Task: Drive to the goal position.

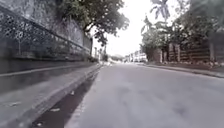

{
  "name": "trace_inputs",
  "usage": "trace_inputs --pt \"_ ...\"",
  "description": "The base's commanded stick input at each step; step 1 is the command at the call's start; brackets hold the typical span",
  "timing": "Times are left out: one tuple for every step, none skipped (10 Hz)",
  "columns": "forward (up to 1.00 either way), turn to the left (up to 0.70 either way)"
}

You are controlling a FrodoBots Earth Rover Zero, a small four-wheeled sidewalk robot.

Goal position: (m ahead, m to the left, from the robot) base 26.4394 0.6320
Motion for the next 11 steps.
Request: trace_inputs --pt "1.00 0.00" --pt "1.00 0.00" --pt "1.00 0.00" --pt "1.00 0.00" --pt "1.00 0.00" --pt "1.00 0.00" --pt "1.00 0.00" --pt "1.00 0.00" --pt "1.00 0.00" --pt "1.00 0.00" --pt "1.00 0.00"
